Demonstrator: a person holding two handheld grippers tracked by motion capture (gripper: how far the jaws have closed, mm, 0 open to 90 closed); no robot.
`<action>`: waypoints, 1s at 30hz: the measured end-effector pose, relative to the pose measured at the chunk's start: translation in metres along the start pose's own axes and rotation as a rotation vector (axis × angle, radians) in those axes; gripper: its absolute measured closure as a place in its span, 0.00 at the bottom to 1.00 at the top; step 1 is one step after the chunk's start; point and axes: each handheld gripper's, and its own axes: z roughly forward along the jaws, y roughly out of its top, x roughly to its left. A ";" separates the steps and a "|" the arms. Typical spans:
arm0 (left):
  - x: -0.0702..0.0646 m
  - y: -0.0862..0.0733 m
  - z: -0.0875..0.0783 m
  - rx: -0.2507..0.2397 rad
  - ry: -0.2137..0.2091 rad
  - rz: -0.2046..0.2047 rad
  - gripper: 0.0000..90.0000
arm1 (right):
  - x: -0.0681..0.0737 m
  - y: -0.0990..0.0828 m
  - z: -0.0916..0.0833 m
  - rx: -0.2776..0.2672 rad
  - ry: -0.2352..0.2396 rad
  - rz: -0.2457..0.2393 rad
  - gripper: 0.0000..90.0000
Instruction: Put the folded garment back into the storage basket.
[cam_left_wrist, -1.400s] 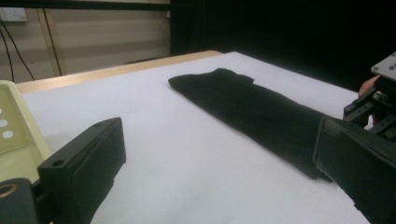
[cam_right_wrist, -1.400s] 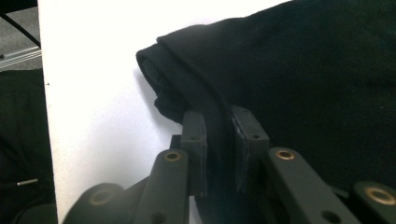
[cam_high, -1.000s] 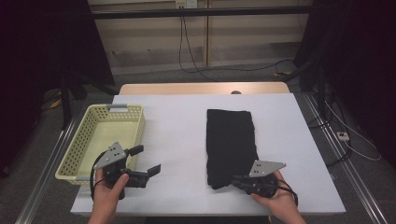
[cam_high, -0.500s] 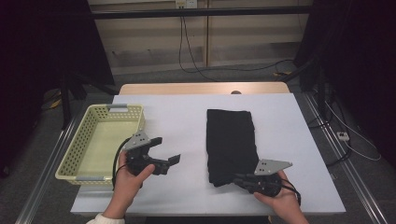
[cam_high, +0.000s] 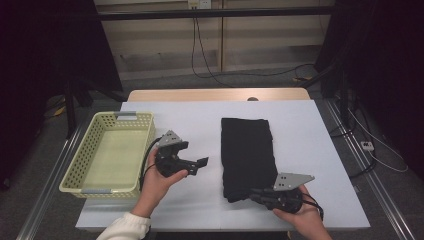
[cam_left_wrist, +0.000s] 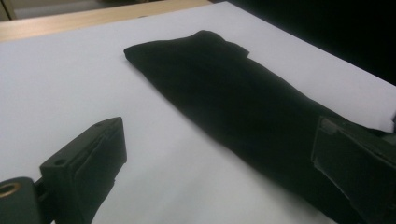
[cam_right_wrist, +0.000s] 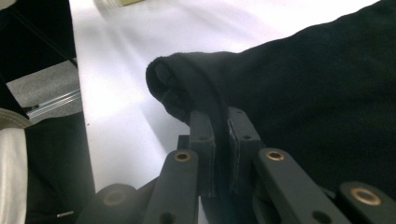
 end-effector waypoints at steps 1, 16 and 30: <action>0.000 0.001 0.004 -0.003 -0.002 -0.009 0.04 | 0.000 0.000 0.000 -0.004 0.005 -0.002 0.92; 0.008 0.009 0.069 0.065 0.035 -0.012 0.08 | 0.005 -0.001 0.000 0.000 0.027 -0.016 0.92; 0.027 0.021 0.113 0.094 0.080 -0.045 0.18 | 0.007 -0.001 0.000 -0.007 0.062 -0.027 0.92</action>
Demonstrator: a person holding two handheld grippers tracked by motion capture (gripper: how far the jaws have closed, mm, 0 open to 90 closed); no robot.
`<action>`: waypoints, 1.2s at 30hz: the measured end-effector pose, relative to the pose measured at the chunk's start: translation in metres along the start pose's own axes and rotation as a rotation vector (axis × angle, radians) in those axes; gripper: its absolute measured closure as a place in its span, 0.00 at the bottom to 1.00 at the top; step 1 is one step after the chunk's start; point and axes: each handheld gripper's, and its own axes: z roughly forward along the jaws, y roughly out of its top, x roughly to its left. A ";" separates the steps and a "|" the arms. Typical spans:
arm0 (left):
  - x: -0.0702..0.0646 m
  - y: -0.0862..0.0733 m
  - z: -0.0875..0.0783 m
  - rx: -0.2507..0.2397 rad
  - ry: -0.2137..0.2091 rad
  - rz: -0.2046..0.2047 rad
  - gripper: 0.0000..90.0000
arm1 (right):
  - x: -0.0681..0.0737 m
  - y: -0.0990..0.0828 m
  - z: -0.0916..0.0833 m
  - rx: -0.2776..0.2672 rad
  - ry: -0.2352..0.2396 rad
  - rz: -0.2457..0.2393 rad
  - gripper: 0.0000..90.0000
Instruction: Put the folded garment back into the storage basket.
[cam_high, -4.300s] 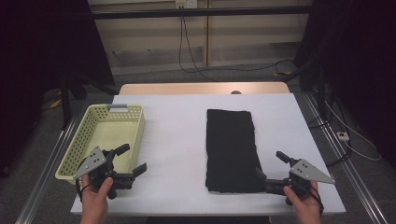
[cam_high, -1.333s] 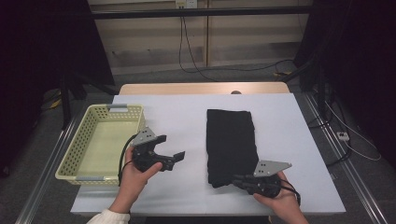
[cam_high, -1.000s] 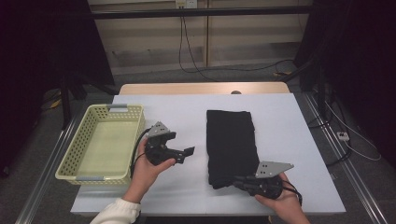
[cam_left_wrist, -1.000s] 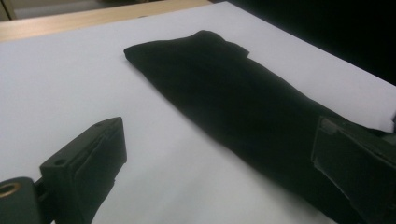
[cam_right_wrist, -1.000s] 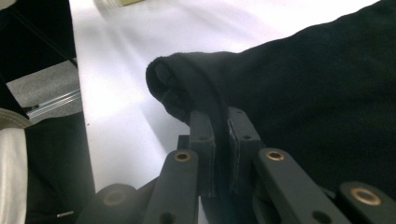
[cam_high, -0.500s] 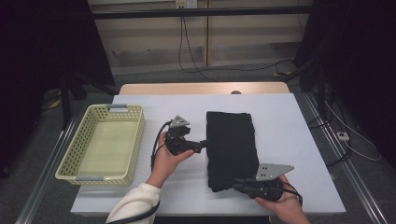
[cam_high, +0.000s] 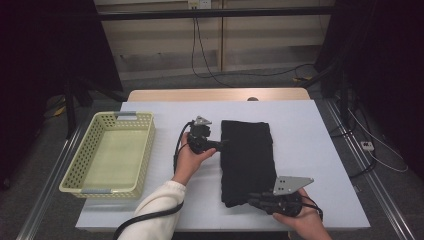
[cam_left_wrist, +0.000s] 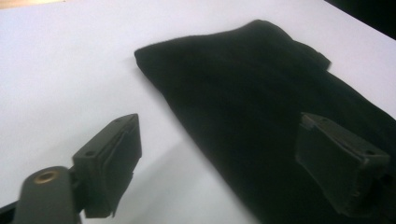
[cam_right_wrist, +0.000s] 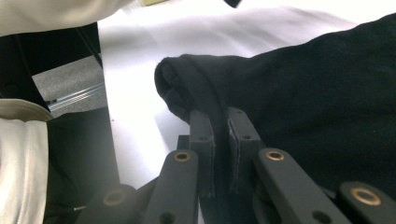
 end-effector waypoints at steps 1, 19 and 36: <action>0.002 0.002 0.003 0.001 0.010 0.002 0.19 | 0.000 0.000 0.000 -0.002 0.005 -0.004 0.92; 0.006 0.013 0.049 0.077 0.088 -0.005 0.37 | 0.005 0.000 -0.002 -0.014 0.062 -0.022 0.92; -0.008 0.029 0.047 0.139 0.044 -0.086 0.91 | 0.004 0.000 0.001 -0.002 0.056 -0.020 0.92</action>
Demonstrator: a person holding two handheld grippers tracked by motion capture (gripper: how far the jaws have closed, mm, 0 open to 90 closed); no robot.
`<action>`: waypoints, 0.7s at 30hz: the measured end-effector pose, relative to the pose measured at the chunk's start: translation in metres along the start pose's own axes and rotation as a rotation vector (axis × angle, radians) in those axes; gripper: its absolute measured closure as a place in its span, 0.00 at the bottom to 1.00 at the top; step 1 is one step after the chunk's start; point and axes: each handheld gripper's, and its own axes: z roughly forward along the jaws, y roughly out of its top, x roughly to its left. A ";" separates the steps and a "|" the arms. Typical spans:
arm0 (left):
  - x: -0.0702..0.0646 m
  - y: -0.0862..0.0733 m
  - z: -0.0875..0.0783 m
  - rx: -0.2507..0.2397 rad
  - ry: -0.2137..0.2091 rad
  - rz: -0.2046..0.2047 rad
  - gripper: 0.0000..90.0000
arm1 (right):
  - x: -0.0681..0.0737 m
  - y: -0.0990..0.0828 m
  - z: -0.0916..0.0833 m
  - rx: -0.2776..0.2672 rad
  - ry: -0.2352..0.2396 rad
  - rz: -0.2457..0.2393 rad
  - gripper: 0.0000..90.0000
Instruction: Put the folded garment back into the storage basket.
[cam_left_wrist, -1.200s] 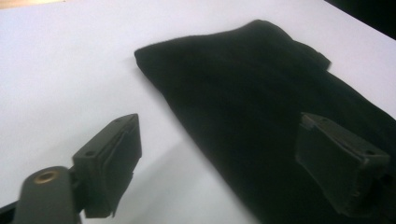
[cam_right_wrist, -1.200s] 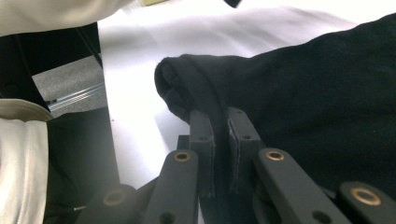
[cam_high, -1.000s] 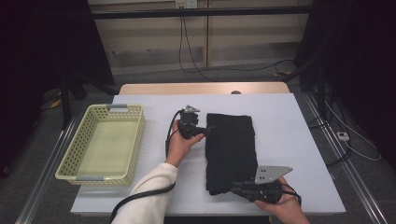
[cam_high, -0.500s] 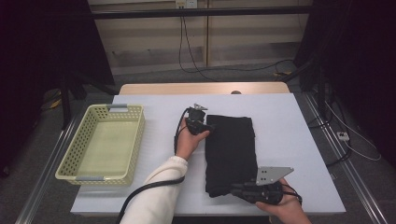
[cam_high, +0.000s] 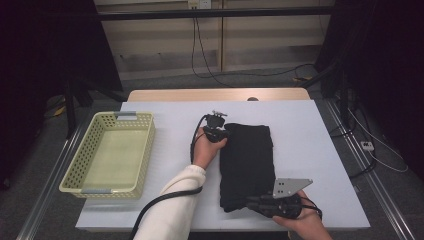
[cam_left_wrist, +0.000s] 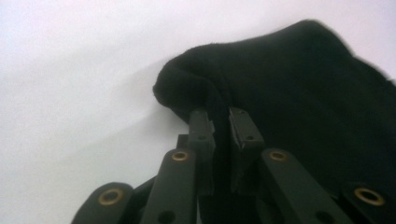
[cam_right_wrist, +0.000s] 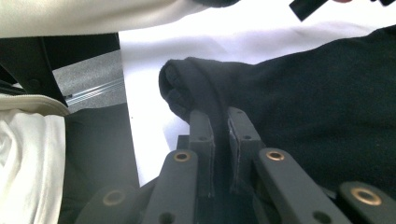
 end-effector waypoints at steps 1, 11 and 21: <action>0.000 0.003 -0.004 0.001 0.000 0.001 0.92 | 0.000 0.000 0.000 -0.002 0.001 0.003 0.92; -0.002 0.039 -0.048 0.026 -0.003 -0.008 0.93 | 0.001 0.008 0.002 -0.091 -0.021 0.035 0.92; -0.005 0.055 -0.069 0.049 0.043 0.011 0.93 | 0.007 0.025 0.010 -0.178 -0.049 0.037 0.92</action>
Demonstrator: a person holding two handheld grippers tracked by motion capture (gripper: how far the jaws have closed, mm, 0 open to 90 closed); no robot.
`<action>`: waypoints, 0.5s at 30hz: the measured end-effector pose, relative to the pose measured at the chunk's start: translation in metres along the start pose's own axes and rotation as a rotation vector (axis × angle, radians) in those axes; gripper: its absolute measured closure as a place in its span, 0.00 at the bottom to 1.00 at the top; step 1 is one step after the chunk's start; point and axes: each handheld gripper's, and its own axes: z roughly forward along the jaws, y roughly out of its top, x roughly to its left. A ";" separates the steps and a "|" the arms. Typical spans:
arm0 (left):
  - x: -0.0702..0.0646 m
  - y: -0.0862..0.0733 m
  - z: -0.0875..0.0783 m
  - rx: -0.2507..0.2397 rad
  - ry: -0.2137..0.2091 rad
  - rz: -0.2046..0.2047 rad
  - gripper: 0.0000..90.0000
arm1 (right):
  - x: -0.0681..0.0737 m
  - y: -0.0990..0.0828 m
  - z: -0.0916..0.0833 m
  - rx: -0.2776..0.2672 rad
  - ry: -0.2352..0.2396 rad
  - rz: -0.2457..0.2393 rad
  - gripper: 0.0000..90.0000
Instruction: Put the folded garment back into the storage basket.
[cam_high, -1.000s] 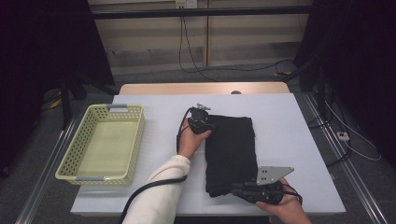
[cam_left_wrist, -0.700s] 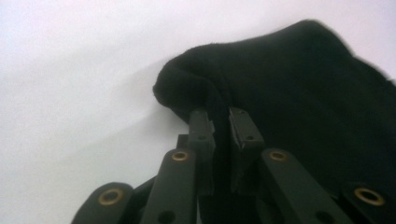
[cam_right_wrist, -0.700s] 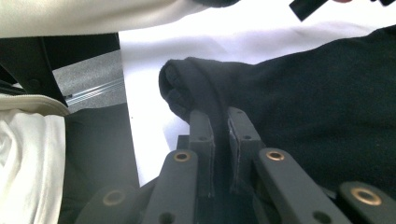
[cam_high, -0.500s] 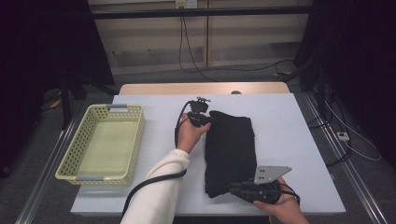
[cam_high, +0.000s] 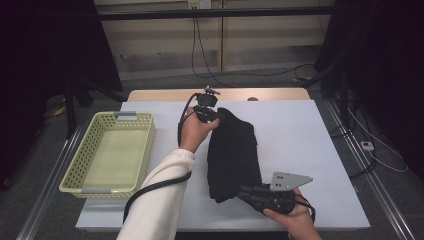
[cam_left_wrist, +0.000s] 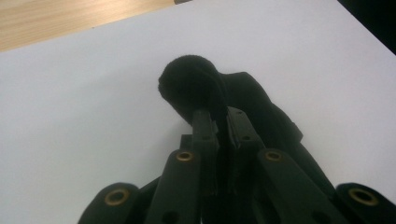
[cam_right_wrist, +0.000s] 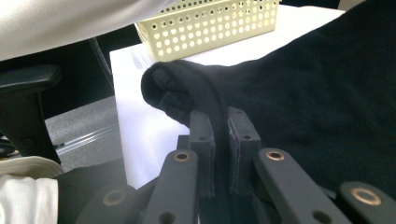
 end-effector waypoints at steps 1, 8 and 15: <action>0.000 0.001 -0.002 0.008 0.004 0.003 0.93 | 0.002 0.002 0.002 -0.006 0.002 -0.001 0.92; -0.004 0.012 -0.015 0.028 0.023 0.023 0.94 | 0.008 0.012 0.014 -0.035 0.022 -0.003 0.92; 0.001 0.019 -0.030 0.036 0.050 0.032 0.94 | 0.013 0.022 0.028 -0.046 0.027 -0.023 0.92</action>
